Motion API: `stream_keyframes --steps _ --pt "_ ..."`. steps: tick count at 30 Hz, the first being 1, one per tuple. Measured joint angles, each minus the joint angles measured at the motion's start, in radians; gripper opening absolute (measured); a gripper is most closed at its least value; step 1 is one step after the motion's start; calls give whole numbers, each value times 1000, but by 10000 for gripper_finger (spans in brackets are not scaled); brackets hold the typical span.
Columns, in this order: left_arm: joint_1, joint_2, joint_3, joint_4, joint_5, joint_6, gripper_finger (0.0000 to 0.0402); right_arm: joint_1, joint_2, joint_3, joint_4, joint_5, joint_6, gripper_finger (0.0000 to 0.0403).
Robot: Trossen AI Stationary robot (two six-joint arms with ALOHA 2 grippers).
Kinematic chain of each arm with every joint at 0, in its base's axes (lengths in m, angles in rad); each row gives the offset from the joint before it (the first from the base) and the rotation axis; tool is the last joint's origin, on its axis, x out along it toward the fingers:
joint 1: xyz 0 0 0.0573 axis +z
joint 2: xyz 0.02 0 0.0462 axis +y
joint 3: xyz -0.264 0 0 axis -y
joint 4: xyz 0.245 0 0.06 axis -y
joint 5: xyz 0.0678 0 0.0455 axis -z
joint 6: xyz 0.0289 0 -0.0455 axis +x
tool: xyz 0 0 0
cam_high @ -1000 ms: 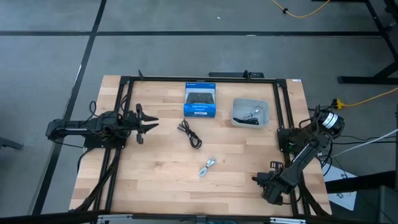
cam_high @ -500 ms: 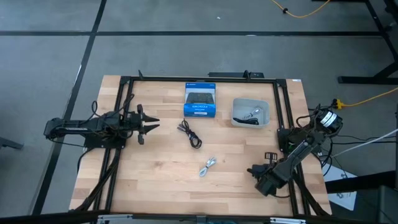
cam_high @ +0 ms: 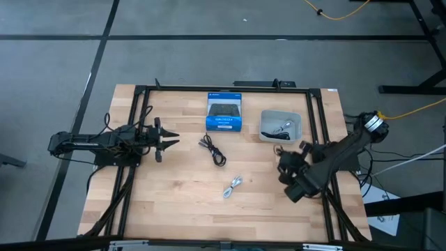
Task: Pick and place USB-C Cables
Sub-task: Put the bottom black charger cable into the gray bin, then put the white charger cable into the gray bin
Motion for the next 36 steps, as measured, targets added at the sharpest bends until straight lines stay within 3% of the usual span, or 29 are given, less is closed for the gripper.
stream_keyframes --steps 3,8,11,17,20,26,30,32,36 --pt "0 0 0 0 0 0 106 -43 -47 23 -39 72 62 18" --pt "0 0 0 0 0 0 106 -180 -93 13 -36 104 -43 18" --pt "0 0 0 0 0 0 106 -288 -94 -3 -15 94 -192 18" --pt "0 0 0 0 0 0 106 -492 -94 -51 147 -22 -588 17" --pt "0 0 0 0 0 0 106 -564 -93 -66 238 -37 -690 19" --pt "0 0 0 0 0 0 106 -666 -94 -66 248 -175 -748 107" --pt "0 0 0 0 0 0 106 -706 -94 -66 250 -89 -721 152" --pt "0 0 0 0 0 0 106 -719 -94 -66 250 -40 -719 162" --pt "0 0 0 0 0 0 106 -730 -94 -66 250 -37 -693 168"
